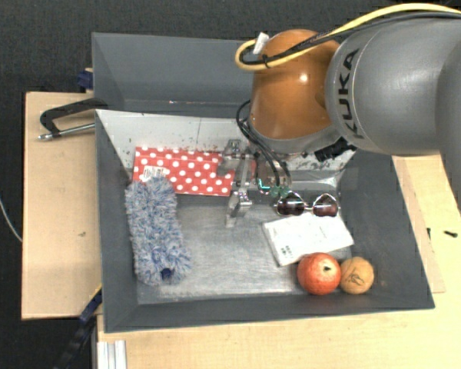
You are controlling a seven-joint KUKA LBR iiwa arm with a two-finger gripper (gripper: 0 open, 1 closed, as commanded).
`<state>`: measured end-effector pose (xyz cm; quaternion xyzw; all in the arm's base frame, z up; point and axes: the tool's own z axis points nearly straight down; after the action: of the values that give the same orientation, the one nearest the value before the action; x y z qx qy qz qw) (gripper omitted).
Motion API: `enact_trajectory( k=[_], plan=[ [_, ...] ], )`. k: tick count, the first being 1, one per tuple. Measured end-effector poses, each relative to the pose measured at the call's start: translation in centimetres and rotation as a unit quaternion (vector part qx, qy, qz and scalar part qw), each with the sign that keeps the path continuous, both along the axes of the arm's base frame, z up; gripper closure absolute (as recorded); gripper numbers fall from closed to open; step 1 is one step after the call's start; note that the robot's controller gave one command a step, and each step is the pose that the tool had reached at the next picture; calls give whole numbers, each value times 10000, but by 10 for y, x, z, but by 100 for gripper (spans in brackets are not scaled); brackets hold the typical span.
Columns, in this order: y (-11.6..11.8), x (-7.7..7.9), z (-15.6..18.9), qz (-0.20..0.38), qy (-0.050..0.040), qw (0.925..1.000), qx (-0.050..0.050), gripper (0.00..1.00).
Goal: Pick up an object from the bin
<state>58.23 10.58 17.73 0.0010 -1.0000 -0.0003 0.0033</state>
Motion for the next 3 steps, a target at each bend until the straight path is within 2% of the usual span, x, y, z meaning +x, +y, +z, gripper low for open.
enact_trajectory(
  k=[1, 2, 3],
  plan=[
    [-1, 2, 5, -13, -43, 10000, 7, 0],
    [14, 9, -25, -731, -80, 9973, 9, 0],
    [45, 17, -49, -769, -43, 9970, -4, 0]
  ],
)
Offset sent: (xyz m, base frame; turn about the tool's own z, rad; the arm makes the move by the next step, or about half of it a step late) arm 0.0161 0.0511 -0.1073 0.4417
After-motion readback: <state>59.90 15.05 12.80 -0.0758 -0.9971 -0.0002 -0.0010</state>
